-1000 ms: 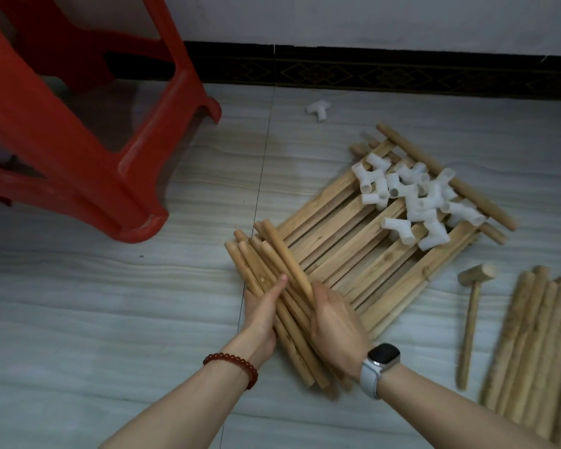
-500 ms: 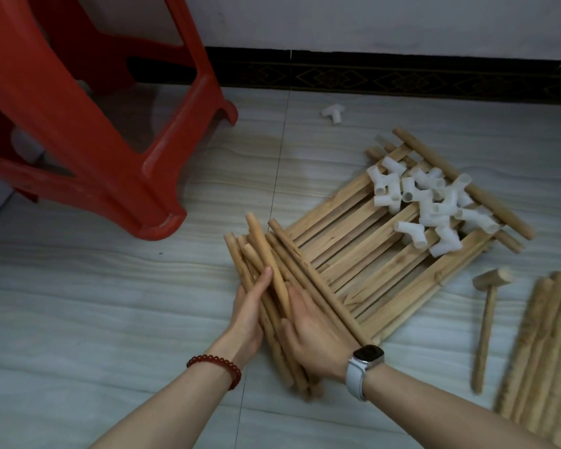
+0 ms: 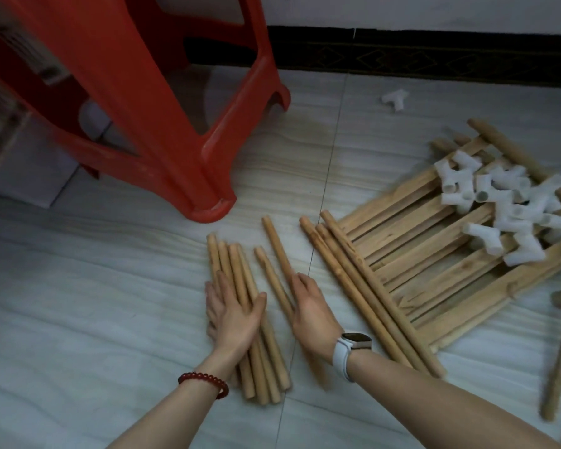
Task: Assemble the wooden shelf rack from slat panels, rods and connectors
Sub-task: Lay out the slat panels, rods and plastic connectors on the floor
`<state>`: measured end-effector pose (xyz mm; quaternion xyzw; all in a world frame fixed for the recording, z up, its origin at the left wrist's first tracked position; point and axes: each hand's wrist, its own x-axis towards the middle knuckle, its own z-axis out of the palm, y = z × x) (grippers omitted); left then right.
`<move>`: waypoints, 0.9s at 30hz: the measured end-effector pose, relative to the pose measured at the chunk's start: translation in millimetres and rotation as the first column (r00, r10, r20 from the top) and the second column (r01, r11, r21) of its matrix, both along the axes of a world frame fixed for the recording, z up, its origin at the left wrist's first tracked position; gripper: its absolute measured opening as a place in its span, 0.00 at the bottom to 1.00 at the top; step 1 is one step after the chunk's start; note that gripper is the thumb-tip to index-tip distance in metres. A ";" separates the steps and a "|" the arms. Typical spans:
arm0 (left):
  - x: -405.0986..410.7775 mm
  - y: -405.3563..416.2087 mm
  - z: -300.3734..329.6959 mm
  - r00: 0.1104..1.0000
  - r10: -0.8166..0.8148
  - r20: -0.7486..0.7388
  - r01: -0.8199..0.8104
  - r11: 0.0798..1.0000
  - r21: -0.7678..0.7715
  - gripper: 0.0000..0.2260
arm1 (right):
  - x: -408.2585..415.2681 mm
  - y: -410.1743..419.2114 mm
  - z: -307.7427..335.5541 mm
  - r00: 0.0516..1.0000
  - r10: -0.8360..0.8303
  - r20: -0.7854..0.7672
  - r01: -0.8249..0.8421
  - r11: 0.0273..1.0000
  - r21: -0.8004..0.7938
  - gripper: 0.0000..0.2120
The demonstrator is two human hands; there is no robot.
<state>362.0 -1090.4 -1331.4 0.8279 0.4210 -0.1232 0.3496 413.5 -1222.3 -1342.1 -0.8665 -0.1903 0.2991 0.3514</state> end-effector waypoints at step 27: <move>-24.5 17.8 -31.0 0.821 -0.499 -0.278 0.566 0.778 0.272 0.27 | -10.0 -23.5 3.3 0.814 0.573 0.092 -0.538 0.804 -0.253 0.35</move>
